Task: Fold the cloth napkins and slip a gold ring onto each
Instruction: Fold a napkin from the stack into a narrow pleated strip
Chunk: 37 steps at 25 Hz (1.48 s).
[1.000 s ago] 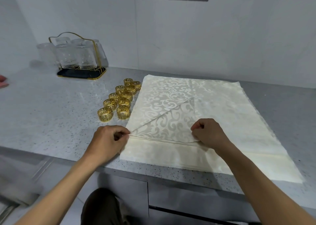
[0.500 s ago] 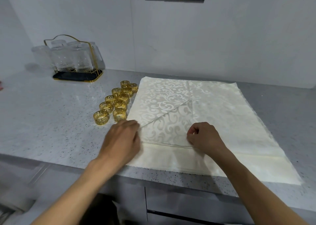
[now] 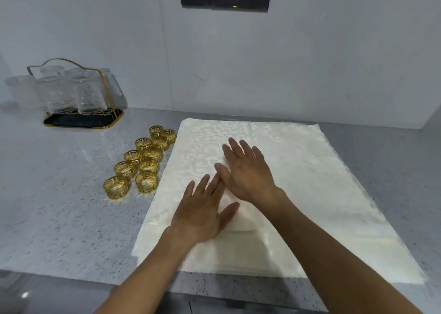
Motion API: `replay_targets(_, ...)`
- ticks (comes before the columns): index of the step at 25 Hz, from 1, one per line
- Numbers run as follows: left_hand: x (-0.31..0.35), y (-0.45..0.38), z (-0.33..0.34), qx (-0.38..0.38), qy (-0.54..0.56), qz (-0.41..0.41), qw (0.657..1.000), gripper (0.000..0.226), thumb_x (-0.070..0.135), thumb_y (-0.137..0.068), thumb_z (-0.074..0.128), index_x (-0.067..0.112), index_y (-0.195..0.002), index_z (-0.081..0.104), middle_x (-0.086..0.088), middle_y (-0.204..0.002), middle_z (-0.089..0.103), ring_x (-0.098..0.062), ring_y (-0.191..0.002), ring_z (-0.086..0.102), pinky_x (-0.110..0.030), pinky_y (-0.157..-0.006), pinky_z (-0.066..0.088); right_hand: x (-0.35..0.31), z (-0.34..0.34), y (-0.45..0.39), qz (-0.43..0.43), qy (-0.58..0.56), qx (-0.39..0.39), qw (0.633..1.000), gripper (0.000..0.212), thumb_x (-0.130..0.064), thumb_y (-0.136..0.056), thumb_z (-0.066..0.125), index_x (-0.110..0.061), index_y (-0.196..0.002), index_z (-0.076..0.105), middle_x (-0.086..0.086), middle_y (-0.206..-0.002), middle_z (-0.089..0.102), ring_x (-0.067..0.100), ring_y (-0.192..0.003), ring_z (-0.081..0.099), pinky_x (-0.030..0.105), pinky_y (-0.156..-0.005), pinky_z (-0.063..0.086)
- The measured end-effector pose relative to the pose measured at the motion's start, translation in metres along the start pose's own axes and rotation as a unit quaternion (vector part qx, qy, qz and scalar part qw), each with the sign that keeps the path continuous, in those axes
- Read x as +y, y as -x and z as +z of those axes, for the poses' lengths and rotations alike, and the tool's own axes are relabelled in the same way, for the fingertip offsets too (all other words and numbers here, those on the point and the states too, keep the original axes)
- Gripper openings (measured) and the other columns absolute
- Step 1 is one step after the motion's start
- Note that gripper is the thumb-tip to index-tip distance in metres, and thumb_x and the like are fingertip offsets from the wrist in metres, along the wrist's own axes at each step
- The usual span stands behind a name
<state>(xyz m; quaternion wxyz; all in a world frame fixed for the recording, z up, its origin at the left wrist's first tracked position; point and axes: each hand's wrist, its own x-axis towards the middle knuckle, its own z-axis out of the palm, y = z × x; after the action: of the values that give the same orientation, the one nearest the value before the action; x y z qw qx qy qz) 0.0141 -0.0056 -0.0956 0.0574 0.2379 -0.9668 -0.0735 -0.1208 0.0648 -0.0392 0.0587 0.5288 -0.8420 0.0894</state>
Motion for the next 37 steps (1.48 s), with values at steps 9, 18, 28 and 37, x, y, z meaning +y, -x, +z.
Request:
replay_targets(9,0.004,0.003,-0.007,-0.037,-0.008,-0.010,0.999,0.096,0.089,-0.075,0.003,0.037,-0.155,-0.005,0.021,-0.159,-0.018,-0.007,-0.148,-0.018,-0.040,-0.122,-0.006,0.112,0.005,-0.021,0.100,-0.075,-0.022,0.992,0.047,-0.030,-0.095,0.038,-0.020,-0.141,0.041,0.002,-0.149,0.041,0.033,-0.138,0.036,0.046,-0.109,0.032)
replay_targets(18,0.003,0.001,-0.004,-0.036,-0.004,-0.016,0.999,0.098,0.092,-0.073,-0.001,0.039,-0.155,-0.004,0.023,-0.158,-0.018,-0.005,-0.148,-0.018,-0.039,-0.122,-0.005,0.246,-0.044,-0.003,0.287,-0.063,-0.148,0.944,0.034,-0.033,-0.068,0.068,-0.014,-0.096,0.064,0.003,-0.098,0.065,0.023,-0.085,0.061,0.029,-0.070,0.042)
replay_targets(28,0.037,0.023,-0.012,0.183,0.031,0.137,0.973,0.044,0.045,-0.099,0.039,0.017,-0.122,0.065,0.002,-0.128,0.062,-0.022,-0.117,0.055,-0.036,-0.098,0.041,0.097,-0.024,0.110,0.103,-0.085,0.152,0.979,0.007,-0.021,-0.085,0.068,-0.021,-0.082,0.062,-0.006,-0.083,0.063,0.020,-0.075,0.057,0.031,-0.064,0.038)
replay_targets(37,0.080,0.034,-0.011,0.092,0.140,0.121,0.978,0.055,0.043,-0.096,0.052,0.027,-0.147,0.038,0.011,-0.143,0.048,-0.012,-0.124,0.047,-0.029,-0.102,0.038,0.064,0.012,0.129,0.060,-0.129,0.143,0.979,0.012,-0.011,-0.080,0.071,-0.020,-0.087,0.069,-0.006,-0.082,0.067,0.018,-0.073,0.060,0.028,-0.062,0.037)
